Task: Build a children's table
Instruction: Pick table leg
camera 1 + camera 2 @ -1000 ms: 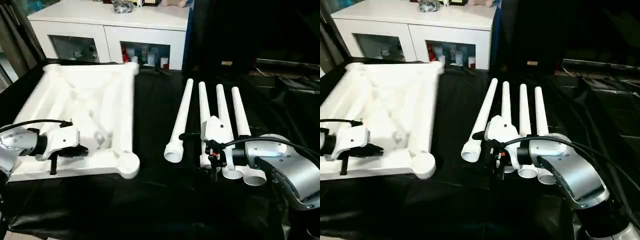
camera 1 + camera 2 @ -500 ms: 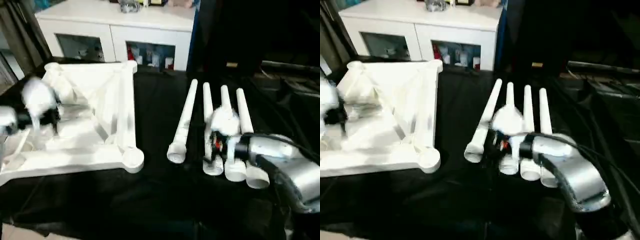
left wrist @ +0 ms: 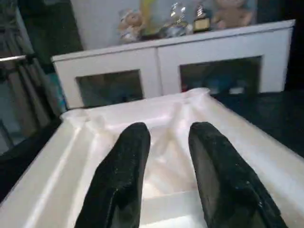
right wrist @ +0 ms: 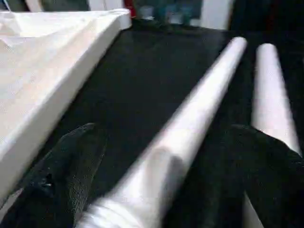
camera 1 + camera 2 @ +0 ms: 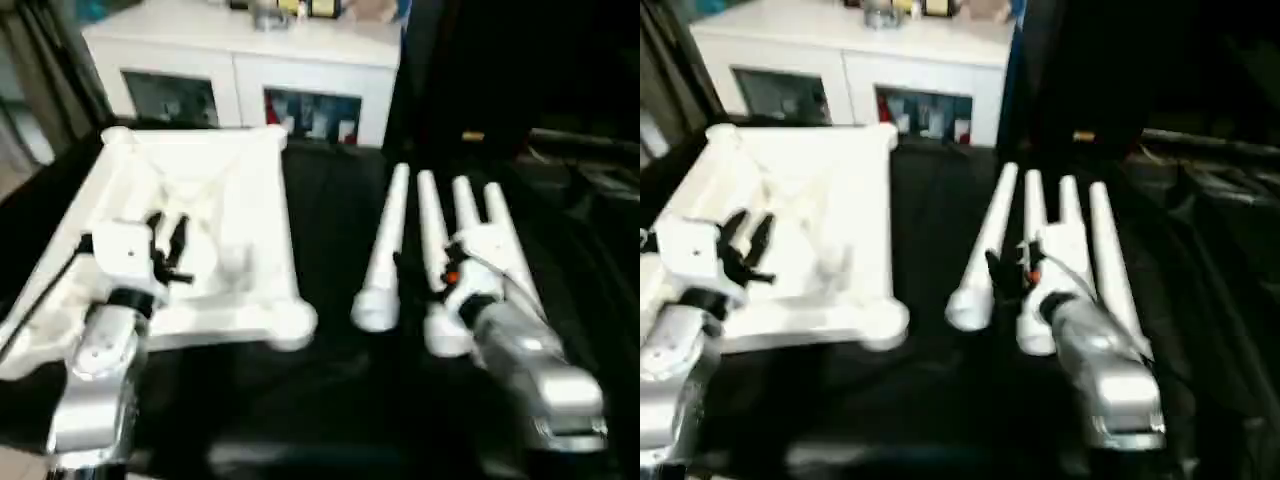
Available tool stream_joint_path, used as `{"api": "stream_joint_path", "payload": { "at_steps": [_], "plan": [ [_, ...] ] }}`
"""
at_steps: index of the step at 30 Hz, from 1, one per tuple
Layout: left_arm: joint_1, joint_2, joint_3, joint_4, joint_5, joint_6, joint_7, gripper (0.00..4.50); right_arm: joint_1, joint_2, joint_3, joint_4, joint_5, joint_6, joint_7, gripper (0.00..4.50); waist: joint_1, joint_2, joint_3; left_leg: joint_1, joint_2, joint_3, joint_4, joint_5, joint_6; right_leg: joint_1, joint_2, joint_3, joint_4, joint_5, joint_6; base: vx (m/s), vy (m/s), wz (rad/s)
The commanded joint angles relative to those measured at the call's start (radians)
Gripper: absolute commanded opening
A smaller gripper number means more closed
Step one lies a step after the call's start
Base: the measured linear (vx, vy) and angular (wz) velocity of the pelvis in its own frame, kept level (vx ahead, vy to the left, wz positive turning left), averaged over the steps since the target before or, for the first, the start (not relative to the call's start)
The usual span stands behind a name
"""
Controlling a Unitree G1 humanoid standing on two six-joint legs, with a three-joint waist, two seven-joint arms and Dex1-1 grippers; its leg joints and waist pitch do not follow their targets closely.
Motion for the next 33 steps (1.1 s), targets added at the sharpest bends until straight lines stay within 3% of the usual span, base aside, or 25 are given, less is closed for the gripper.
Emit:
{"api": "stream_joint_path", "payload": {
  "at_steps": [1,2,3,4,5,6,7,8,9,10,11,12,13,14,15,18,20,22,23,24,25,28,30,32,33],
  "plan": [
    [0.005,-0.021,-0.021,-0.038,0.029,0.049,0.038,1.70,-0.029,-0.018,-0.026,0.006,-0.008,-0.011,-0.016,4.50,-0.036,0.049,-0.073,0.053,0.189,-0.125,-0.169,0.133,-0.110,-0.006,-0.015,-0.053,0.022,0.024,-0.021,-0.026,0.130,0.03],
    [0.002,-0.020,-0.026,-0.042,0.050,0.049,0.049,1.70,-0.041,-0.019,-0.029,0.011,-0.002,-0.010,-0.018,4.50,-0.040,0.050,-0.079,0.062,0.224,-0.141,-0.165,0.279,-0.050,-0.014,-0.028,-0.065,0.041,-0.042,0.008,-0.026,0.130,0.03],
    [0.002,-0.021,-0.030,-0.048,0.064,0.051,0.057,1.70,-0.046,-0.019,-0.030,0.015,-0.001,-0.010,-0.019,4.50,-0.043,0.046,-0.083,0.063,0.230,-0.144,-0.161,0.334,0.003,-0.014,-0.034,-0.069,0.049,-0.063,0.020,-0.049,0.052,0.00],
    [-0.006,-0.018,-0.045,-0.057,0.078,0.098,0.057,1.70,-0.060,-0.031,-0.016,0.021,-0.004,-0.012,0.003,4.50,-0.042,0.046,-0.088,0.057,0.227,-0.135,-0.150,0.406,0.123,-0.019,-0.043,-0.072,0.054,-0.073,0.017,-0.070,-0.009,-0.01],
    [-0.011,-0.016,-0.052,-0.058,0.073,0.108,0.047,1.70,-0.068,-0.036,-0.009,0.024,-0.009,-0.006,0.010,4.50,-0.042,0.042,-0.087,0.048,0.210,-0.125,-0.142,0.423,0.198,-0.014,-0.047,-0.066,0.047,-0.066,0.011,-0.070,-0.009,-0.01],
    [-0.017,-0.012,-0.059,-0.058,0.064,0.110,0.031,1.70,-0.078,-0.044,0.001,0.028,-0.016,0.005,0.015,4.50,-0.036,0.025,-0.087,0.025,0.158,-0.092,-0.110,0.412,0.290,0.002,-0.067,-0.048,0.005,0.007,-0.044,-0.098,-0.057,-0.04],
    [-0.024,-0.005,-0.068,-0.057,0.055,0.109,0.015,1.70,-0.091,-0.049,0.010,0.034,-0.018,0.024,0.023,4.50,-0.019,-0.001,-0.085,-0.031,0.066,-0.026,-0.061,0.297,0.259,0.045,-0.116,-0.021,-0.056,0.117,-0.123,-0.116,-0.098,-0.07],
    [-0.028,0.000,-0.074,-0.057,0.050,0.110,0.005,1.70,-0.099,-0.053,0.016,0.038,-0.019,0.038,0.028,4.50,0.011,-0.022,-0.074,-0.042,0.050,-0.007,-0.072,0.130,0.141,0.062,-0.164,-0.003,-0.090,0.034,-0.093,-0.116,-0.098,-0.07],
    [-0.031,0.011,-0.085,-0.061,0.045,0.122,-0.015,1.70,-0.111,-0.057,0.025,0.044,-0.022,0.064,0.030,4.50,0.014,-0.019,-0.065,-0.037,0.059,-0.009,-0.082,0.056,0.099,0.060,-0.169,0.000,-0.102,-0.067,-0.070,-0.113,-0.114,-0.06],
    [-0.022,0.055,-0.125,-0.071,0.009,0.148,-0.121,1.70,-0.158,-0.074,0.054,0.081,-0.014,0.135,0.061,4.50,0.010,-0.014,-0.052,-0.025,0.066,-0.011,-0.106,-0.040,0.029,0.062,-0.150,-0.016,-0.118,-0.330,-0.046,-0.113,-0.091,-0.06],
    [-0.022,0.055,-0.125,-0.071,0.009,0.148,-0.121,1.70,-0.158,-0.074,0.054,0.081,-0.014,0.135,0.061,4.50,0.010,-0.011,-0.048,-0.022,0.069,-0.014,-0.114,-0.079,0.009,0.058,-0.141,-0.019,-0.123,-0.442,-0.040,-0.113,-0.091,-0.06],
    [-0.019,0.083,-0.141,-0.073,-0.019,0.168,-0.189,1.70,-0.198,-0.078,0.063,0.118,0.005,0.182,0.086,4.50,-0.002,-0.001,-0.038,-0.015,0.077,-0.018,-0.136,-0.189,-0.034,0.049,-0.120,-0.033,-0.126,-0.602,-0.022,-0.110,-0.055,-0.12],
    [-0.016,0.104,-0.145,-0.071,-0.053,0.186,-0.243,1.70,-0.237,-0.066,0.049,0.162,0.025,0.211,0.090,4.50,-0.012,0.003,-0.037,0.002,0.082,-0.025,-0.144,-0.296,-0.065,0.035,-0.112,-0.040,-0.130,-0.657,-0.015,-0.102,-0.028,-0.10],
    [-0.016,0.114,-0.145,-0.067,-0.072,0.196,-0.271,1.70,-0.257,-0.058,0.040,0.186,0.035,0.220,0.089,4.50,-0.021,0.010,-0.038,0.009,0.087,-0.034,-0.150,-0.364,-0.086,0.034,-0.114,-0.046,-0.128,-0.641,-0.023,-0.102,-0.028,-0.10],
    [-0.016,0.135,-0.147,-0.068,-0.104,0.216,-0.325,1.70,-0.296,-0.047,0.032,0.237,0.033,0.226,0.078,4.50,-0.025,0.020,-0.039,0.009,0.090,-0.036,-0.155,-0.381,-0.094,0.037,-0.112,-0.048,-0.127,-0.607,-0.029,-0.090,-0.008,-0.07],
    [-0.017,0.176,-0.139,-0.087,-0.168,0.253,-0.414,2.05,-0.405,-0.028,0.029,0.385,0.003,0.211,0.051,4.50,-0.029,0.023,-0.044,0.002,0.097,-0.033,-0.170,-0.369,-0.109,0.048,-0.114,-0.048,-0.110,-0.411,-0.079,-0.067,0.003,-0.07],
    [-0.021,0.195,-0.138,-0.098,-0.199,0.286,-0.448,2.08,-0.466,-0.006,0.003,0.467,0.004,0.199,0.032,4.50,-0.028,0.019,-0.043,0.008,0.093,-0.025,-0.164,-0.354,-0.112,0.042,-0.121,-0.044,-0.109,-0.420,-0.098,0.000,0.000,0.00],
    [-0.020,0.209,-0.139,-0.105,-0.210,0.299,-0.465,2.47,-0.510,0.009,-0.018,0.528,0.005,0.190,0.008,4.50,-0.029,0.021,-0.044,0.005,0.094,-0.023,-0.166,-0.337,-0.112,0.044,-0.119,-0.046,-0.108,-0.417,-0.099,0.000,0.000,0.00],
    [-0.021,0.223,-0.139,-0.111,-0.228,0.317,-0.485,2.47,-0.556,0.020,-0.032,0.595,0.006,0.180,-0.007,4.50,-0.026,0.023,-0.045,0.007,0.096,-0.023,-0.166,-0.333,-0.112,0.044,-0.117,-0.045,-0.108,-0.404,-0.096,0.000,0.000,0.00],
    [-0.021,0.240,-0.141,-0.118,-0.236,0.325,-0.508,2.52,-0.618,0.027,-0.041,0.694,0.002,0.162,-0.031,4.50,-0.027,0.016,-0.048,0.011,0.096,-0.019,-0.164,-0.317,-0.114,0.039,-0.118,-0.043,-0.102,-0.374,-0.110,0.000,0.000,0.00],
    [-0.022,0.251,-0.141,-0.126,-0.252,0.341,-0.528,2.59,-0.670,0.032,-0.046,0.779,0.000,0.145,-0.044,4.50,-0.030,0.013,-0.047,0.003,0.093,-0.017,-0.166,-0.295,-0.113,0.047,-0.117,-0.044,-0.097,-0.351,-0.121,0.000,0.000,0.00],
    [-0.024,0.281,-0.146,-0.150,-0.291,0.376,-0.578,2.97,-0.780,0.042,-0.072,0.971,0.007,0.090,-0.064,4.50,-0.024,0.015,-0.046,0.012,0.095,-0.008,-0.159,-0.300,-0.110,0.037,-0.119,-0.042,-0.099,-0.371,-0.122,0.000,0.000,0.00],
    [-0.021,0.300,-0.153,-0.169,-0.308,0.398,-0.602,3.00,-0.836,0.051,-0.099,1.071,0.014,0.063,-0.083,4.50,-0.029,0.010,-0.047,0.008,0.095,-0.007,-0.159,-0.292,-0.107,0.040,-0.118,-0.041,-0.093,-0.363,-0.127,0.000,0.000,0.00],
    [-0.017,0.313,-0.159,-0.183,-0.317,0.415,-0.614,3.21,-0.875,0.056,-0.111,1.146,0.011,0.026,-0.091,4.50,-0.023,0.010,-0.055,0.005,0.100,0.005,-0.157,-0.205,-0.099,0.044,-0.112,-0.042,-0.080,-0.234,-0.144,0.000,0.000,0.00],
    [-0.014,0.322,-0.161,-0.189,-0.318,0.419,-0.620,3.34,-0.898,0.062,-0.128,1.194,0.018,0.001,-0.097,4.50,-0.025,0.006,-0.057,0.003,0.099,0.009,-0.156,-0.184,-0.095,0.047,-0.109,-0.043,-0.078,-0.200,-0.148,0.061,-0.017,0.01]
  ]
}}
